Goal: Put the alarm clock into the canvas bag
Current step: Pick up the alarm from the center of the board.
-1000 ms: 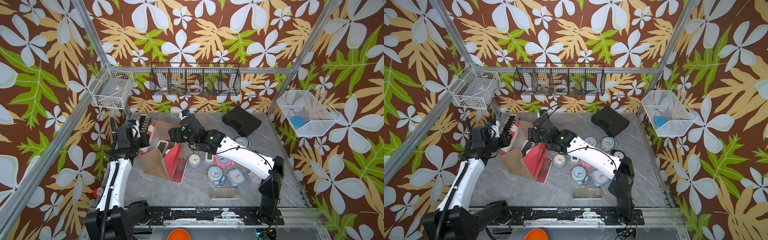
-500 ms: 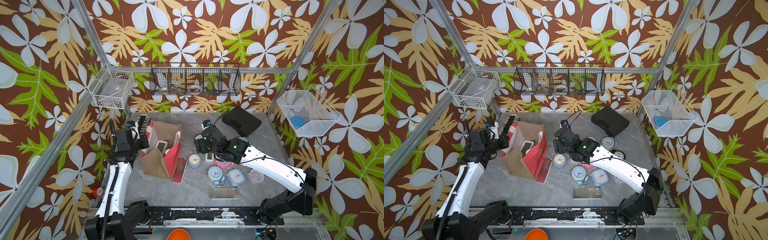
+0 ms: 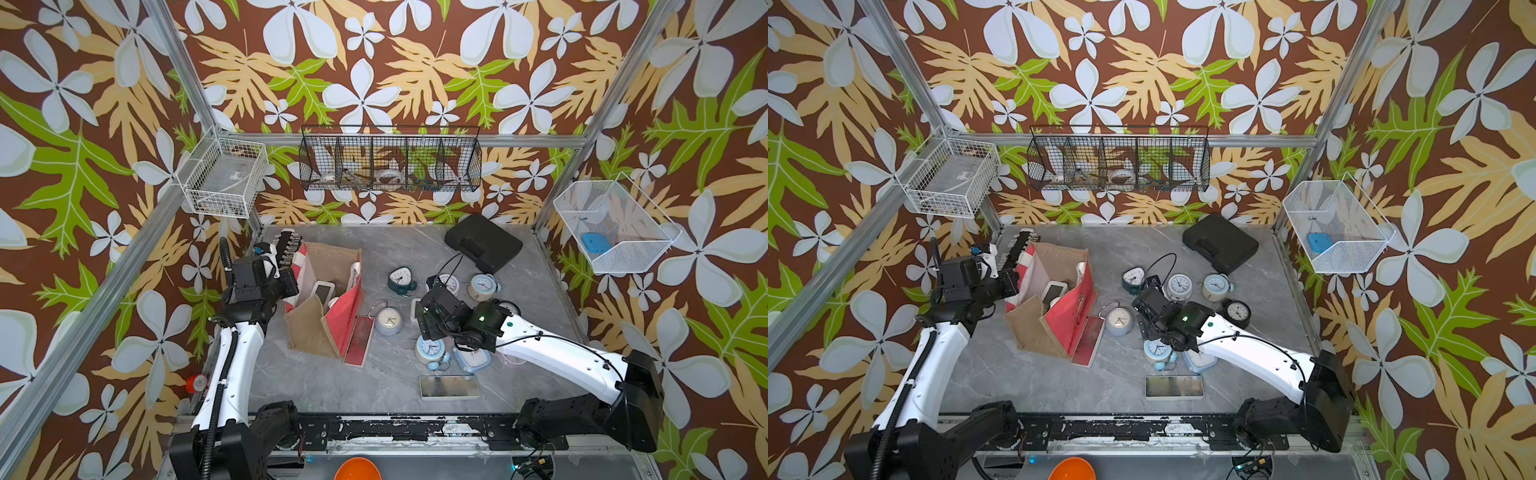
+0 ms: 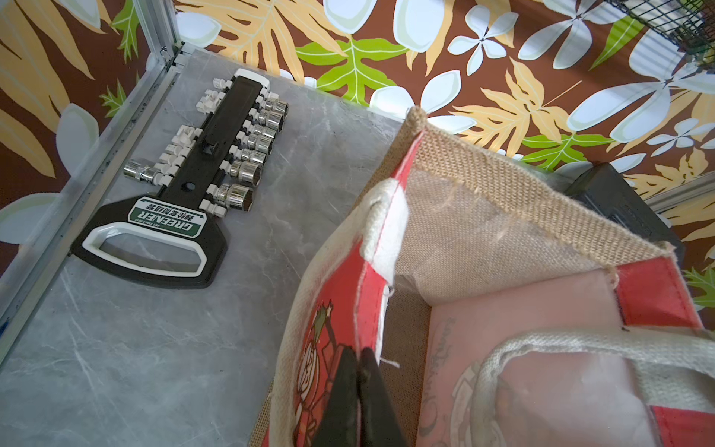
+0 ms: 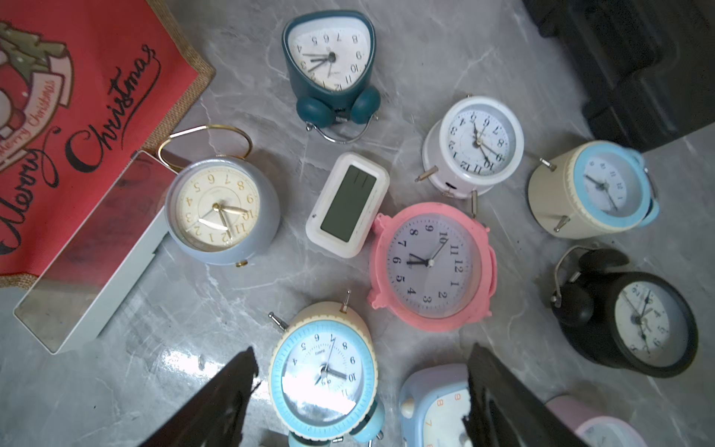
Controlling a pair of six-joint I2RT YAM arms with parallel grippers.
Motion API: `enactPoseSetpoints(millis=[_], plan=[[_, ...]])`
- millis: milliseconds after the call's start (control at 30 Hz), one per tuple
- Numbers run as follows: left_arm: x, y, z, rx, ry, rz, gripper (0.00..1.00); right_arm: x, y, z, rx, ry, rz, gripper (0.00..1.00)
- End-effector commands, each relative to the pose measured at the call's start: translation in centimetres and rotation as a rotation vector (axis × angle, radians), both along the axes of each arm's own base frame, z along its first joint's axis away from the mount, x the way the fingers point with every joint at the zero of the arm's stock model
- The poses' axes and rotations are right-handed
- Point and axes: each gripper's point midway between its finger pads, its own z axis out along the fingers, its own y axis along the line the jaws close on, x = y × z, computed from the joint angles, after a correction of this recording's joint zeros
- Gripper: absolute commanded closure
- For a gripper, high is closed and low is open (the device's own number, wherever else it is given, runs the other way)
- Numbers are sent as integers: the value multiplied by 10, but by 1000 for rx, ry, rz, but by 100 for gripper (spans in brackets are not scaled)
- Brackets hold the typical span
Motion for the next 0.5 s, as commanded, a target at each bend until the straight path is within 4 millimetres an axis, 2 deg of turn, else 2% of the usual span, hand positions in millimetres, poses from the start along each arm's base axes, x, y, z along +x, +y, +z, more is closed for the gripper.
enactPoseSetpoints(millis=[0,233,467], plan=[[-1,-1,0,5,-6,-11,98,-9,-1,-13,24,50,-21,15],[-1,1,4,24,-26,-9,98,-26,1,-46,19,161,-19,15],[-1,1,4,26,-28,-9,98,-37,3,-64,6,204,-16,8]])
